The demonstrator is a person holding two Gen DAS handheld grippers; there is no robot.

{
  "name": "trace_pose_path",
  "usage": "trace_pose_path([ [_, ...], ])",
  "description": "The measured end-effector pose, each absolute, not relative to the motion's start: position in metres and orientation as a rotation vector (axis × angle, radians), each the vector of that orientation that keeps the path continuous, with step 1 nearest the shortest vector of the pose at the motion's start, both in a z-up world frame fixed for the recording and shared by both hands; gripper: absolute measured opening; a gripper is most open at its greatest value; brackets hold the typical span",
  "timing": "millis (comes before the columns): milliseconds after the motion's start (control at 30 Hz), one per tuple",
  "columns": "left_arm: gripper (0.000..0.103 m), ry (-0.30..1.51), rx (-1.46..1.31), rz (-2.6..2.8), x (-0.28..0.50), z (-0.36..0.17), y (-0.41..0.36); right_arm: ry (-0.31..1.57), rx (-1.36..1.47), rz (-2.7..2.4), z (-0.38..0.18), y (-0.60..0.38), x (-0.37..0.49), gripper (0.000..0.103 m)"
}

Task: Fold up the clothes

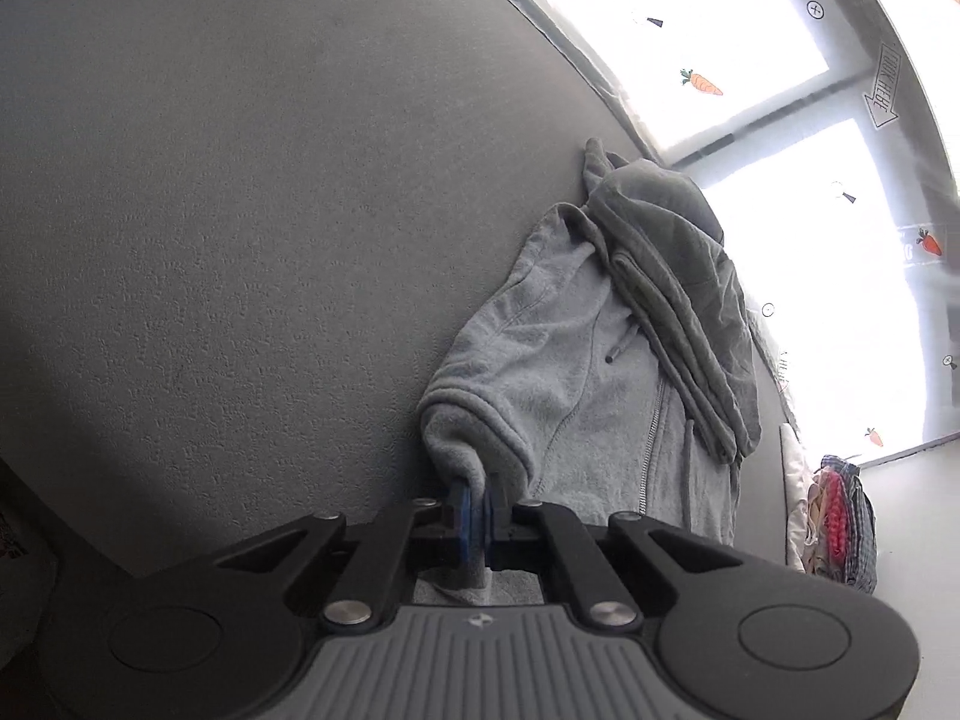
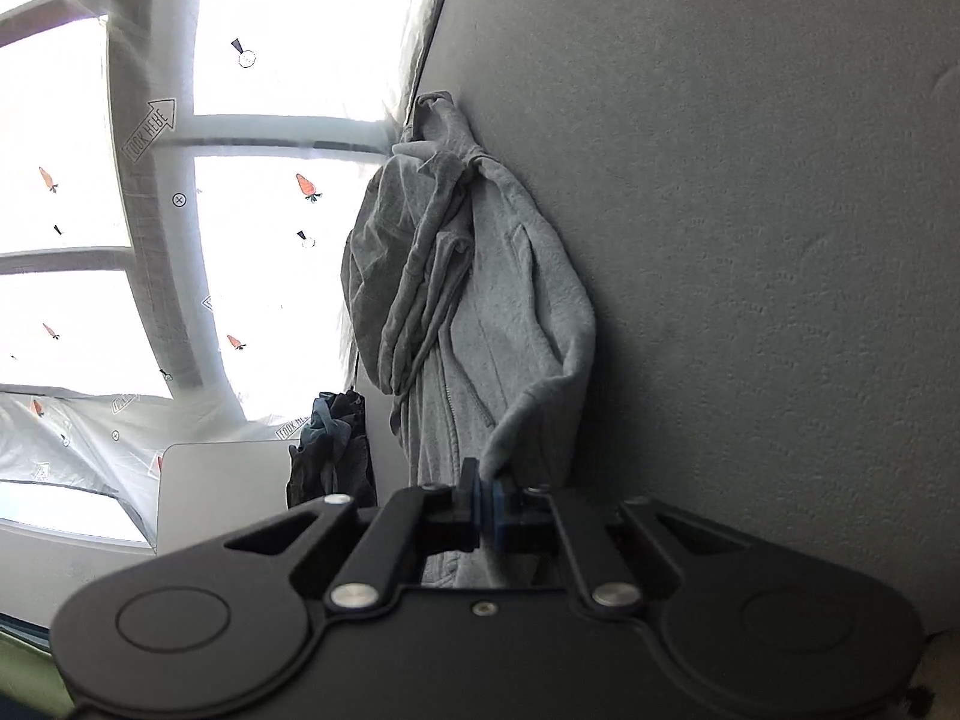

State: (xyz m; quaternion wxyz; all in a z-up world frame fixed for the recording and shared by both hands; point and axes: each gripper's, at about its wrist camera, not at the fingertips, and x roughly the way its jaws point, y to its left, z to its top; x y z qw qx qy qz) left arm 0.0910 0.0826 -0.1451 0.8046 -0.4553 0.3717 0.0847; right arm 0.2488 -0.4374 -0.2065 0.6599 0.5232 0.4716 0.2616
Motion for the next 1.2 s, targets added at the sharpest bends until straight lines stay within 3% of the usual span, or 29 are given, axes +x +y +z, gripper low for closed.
trace_pose_path([
  [300, 0.003, 0.566, -1.006, 0.095, 0.122, -0.099, 0.088, 0.895, 1.435, 0.643, -0.176, -0.427, 0.288, 0.004],
  [567, 0.003, 0.41, -1.005, 0.042, 0.165, -0.062, 0.104, 0.773, 1.496, 0.655, -0.151, -0.42, 0.336, 0.004],
  [933, 0.003, 0.326, -0.991, 0.009, 0.239, -0.04, 0.124, 0.65, 1.534, 0.662, -0.131, -0.405, 0.4, 0.004],
  [1200, 0.003, 0.343, -1.016, 0.016, 0.303, -0.061, 0.139, 0.647, 1.592, 0.623, -0.149, -0.389, 0.449, 0.004],
])
